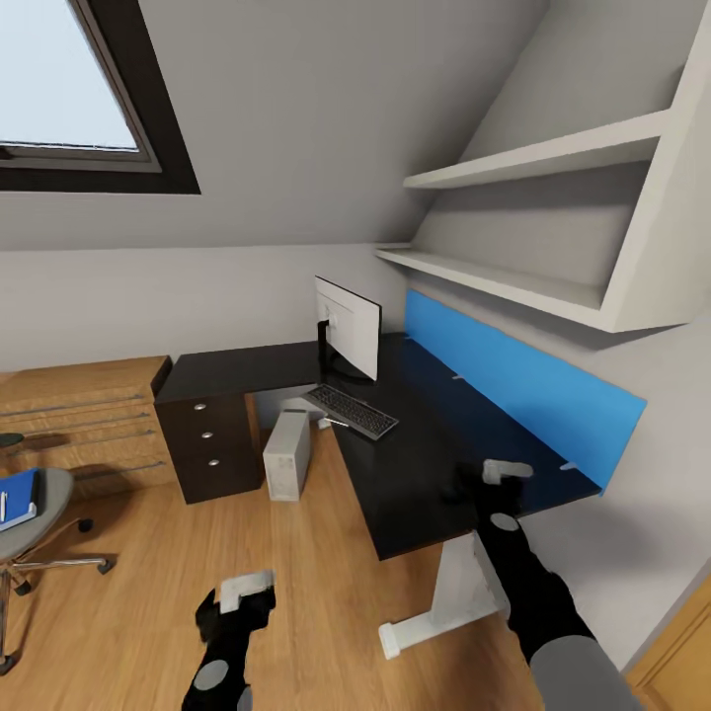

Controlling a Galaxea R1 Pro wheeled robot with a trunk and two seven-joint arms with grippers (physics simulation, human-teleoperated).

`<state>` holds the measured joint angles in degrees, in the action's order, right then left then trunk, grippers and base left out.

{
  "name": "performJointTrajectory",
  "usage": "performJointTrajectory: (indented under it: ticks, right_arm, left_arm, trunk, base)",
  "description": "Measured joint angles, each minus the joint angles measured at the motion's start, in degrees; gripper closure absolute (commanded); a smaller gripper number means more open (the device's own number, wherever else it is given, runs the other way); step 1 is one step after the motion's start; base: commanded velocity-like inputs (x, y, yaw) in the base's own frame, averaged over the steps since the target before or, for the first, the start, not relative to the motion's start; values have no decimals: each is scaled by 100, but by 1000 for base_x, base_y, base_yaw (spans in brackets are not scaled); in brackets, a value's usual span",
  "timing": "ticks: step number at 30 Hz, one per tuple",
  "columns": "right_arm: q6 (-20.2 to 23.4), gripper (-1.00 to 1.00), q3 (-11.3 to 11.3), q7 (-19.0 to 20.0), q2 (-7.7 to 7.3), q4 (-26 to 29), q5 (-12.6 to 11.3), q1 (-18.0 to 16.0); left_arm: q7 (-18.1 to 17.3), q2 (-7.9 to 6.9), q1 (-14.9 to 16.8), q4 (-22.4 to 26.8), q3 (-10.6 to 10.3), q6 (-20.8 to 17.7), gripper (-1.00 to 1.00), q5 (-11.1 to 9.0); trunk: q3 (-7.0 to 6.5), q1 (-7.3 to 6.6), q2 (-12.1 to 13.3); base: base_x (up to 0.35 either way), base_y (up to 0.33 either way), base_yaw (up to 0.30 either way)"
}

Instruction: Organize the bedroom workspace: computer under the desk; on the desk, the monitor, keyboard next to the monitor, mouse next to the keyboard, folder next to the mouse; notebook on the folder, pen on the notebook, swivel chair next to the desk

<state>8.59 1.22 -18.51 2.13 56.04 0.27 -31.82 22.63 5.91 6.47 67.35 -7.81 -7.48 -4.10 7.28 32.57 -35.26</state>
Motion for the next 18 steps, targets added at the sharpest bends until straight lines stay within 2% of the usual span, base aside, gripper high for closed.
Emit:
performJointTrajectory:
  ticks: [1, 3, 4, 5, 7, 8, 9, 12, 13, 15, 16, 17, 18]
  right_arm:
    - [385, -100, -1, -90, 4, -102, -52, -412]
    - [706, -100, -2, -139, 3, -250, -123, -820]
    - [922, -100, -6, -162, 1, -458, -234, -1077]
    - [1072, -100, -9, -184, 0, -873, -384, -1311]
    - [1142, -100, 2, -192, 10, -1179, -461, -1489]
    - [1157, -100, 19, -194, 26, -1261, -477, -1537]
    - [1150, -100, 100, -193, 170, -1366, -483, -1597]
    - [1126, -100, 221, -191, 242, -1408, -470, -1612]
    - [1094, -100, 362, -187, 268, -1426, -469, -1617]
    - [1029, -100, 500, -184, 280, -1449, -467, -1619]
    - [867, -100, 714, -180, 292, -1580, -469, -1619]
    - [259, -100, 1223, -179, 319, -2140, -478, -1616]
    - [83, -100, 1316, -180, 333, -2295, -466, -1621]
  left_arm:
    - [3, 15, 284, 210, 0, -470, -100, -20]
    - [3, 36, 604, 328, 4, -733, -100, -61]
    - [1, 81, 836, 385, 7, -867, -100, -163]
    - [-1, 116, 1005, 406, 15, -949, -100, -461]
    - [1, 138, 1078, 265, 13, -984, -100, -838]
    - [2, 144, 1094, 167, 9, -990, -100, -959]
    - [-18, 148, 1116, 131, 15, -998, -100, -1112]
    - [-26, 144, 1121, 199, 17, -1000, -100, -1149]
    - [-30, 138, 1123, 235, 18, -1001, -100, -1163]
    - [-31, 136, 1123, 248, 18, -1001, -100, -1168]
    - [-31, 134, 1124, 254, 18, -1001, -100, -1169]
    - [-32, 133, 1125, 259, 18, -1001, -100, -1169]
    - [-32, 132, 1124, 260, 18, -1001, -100, -1170]
  trunk:
    - [0, 0, 1]
    - [-1, 0, 1]
    - [-1, 0, 1]
    - [0, 0, 1]
    - [1, 0, 0]
    - [1, 0, 0]
    - [1, 0, 0]
    - [1, 0, 0]
    - [1, 0, 0]
    - [1, 0, 0]
    - [2, 0, 0]
    - [3, 0, 0]
    - [2, 0, 0]
  base:
    - [0, 0, 0]
    - [0, 0, 0]
    - [0, 0, 0]
    - [0, 0, 0]
    - [0, 0, 0]
    - [0, 0, 0]
    - [0, 0, 0]
    - [0, 0, 0]
    - [0, 0, 0]
    - [0, 0, 0]
    - [0, 0, 0]
    - [0, 0, 0]
    - [0, 0, 0]
